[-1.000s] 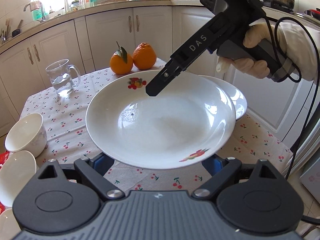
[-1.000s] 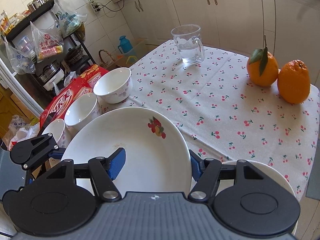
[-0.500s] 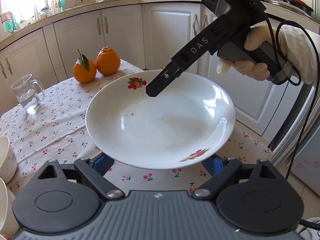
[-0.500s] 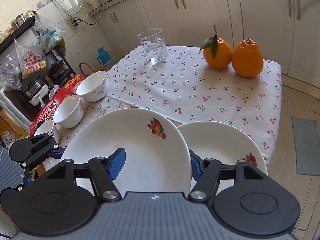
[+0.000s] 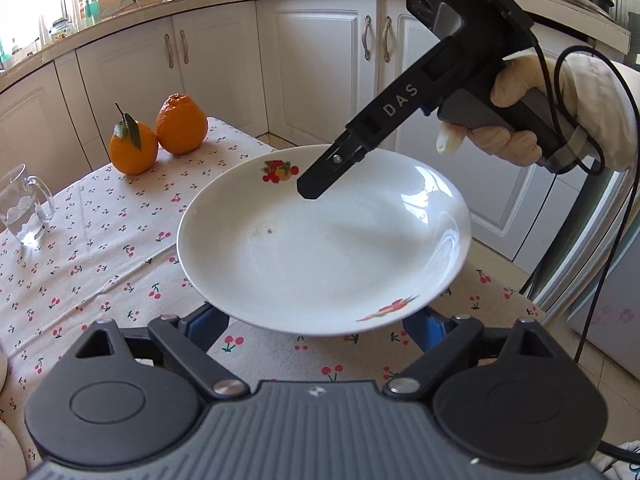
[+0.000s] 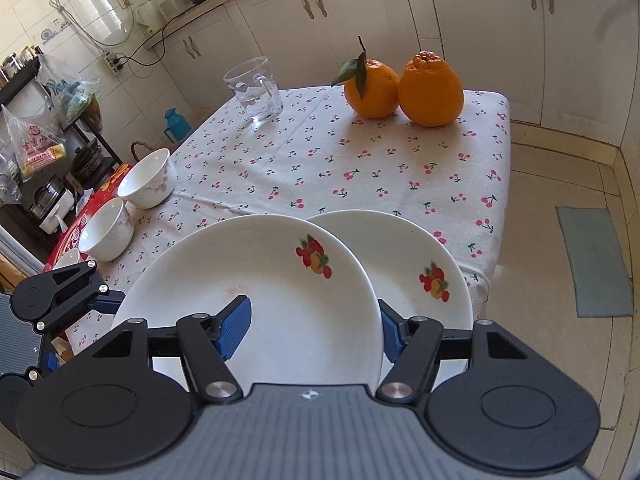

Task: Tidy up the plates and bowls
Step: 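Lift the flower plate with the right gripper and carry it toward the plate stack, then lower the flower plate onto the plate stack and open the right gripper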

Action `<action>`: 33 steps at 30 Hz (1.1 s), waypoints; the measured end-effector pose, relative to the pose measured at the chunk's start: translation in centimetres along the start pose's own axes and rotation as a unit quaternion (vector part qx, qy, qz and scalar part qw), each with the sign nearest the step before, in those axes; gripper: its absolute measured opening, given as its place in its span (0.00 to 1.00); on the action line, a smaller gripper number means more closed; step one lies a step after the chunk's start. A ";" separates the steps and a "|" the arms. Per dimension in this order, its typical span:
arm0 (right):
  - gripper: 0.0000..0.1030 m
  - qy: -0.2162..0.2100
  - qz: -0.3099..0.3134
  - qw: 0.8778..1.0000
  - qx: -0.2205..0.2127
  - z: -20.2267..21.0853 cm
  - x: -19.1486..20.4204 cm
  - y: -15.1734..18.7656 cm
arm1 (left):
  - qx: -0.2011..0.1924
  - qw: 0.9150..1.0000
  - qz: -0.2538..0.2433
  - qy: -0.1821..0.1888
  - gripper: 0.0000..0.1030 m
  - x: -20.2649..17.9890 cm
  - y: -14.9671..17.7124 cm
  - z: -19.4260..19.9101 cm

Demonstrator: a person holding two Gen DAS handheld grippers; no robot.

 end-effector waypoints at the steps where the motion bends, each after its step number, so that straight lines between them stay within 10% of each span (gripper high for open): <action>1: 0.69 0.000 -0.002 1.000 0.000 0.0 -0.2 0.1 | 0.001 1.000 0.000 0.000 0.90 0.0 0.0 -0.1; 33: 0.69 0.041 -0.027 0.999 -0.001 1.2 -3.3 1.5 | -0.013 0.999 -0.036 0.006 0.90 1.1 -0.9 -2.4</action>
Point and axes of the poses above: each gripper's, at about its wrist camera, not at the fingertips, and z roughly against the way its jaws point, x to its left, y to its underside, the point moved 9 cm from there along -z, roughly the way its jaws point, and after that the axes turned 9 degrees about -x, right-handed, at the moved point
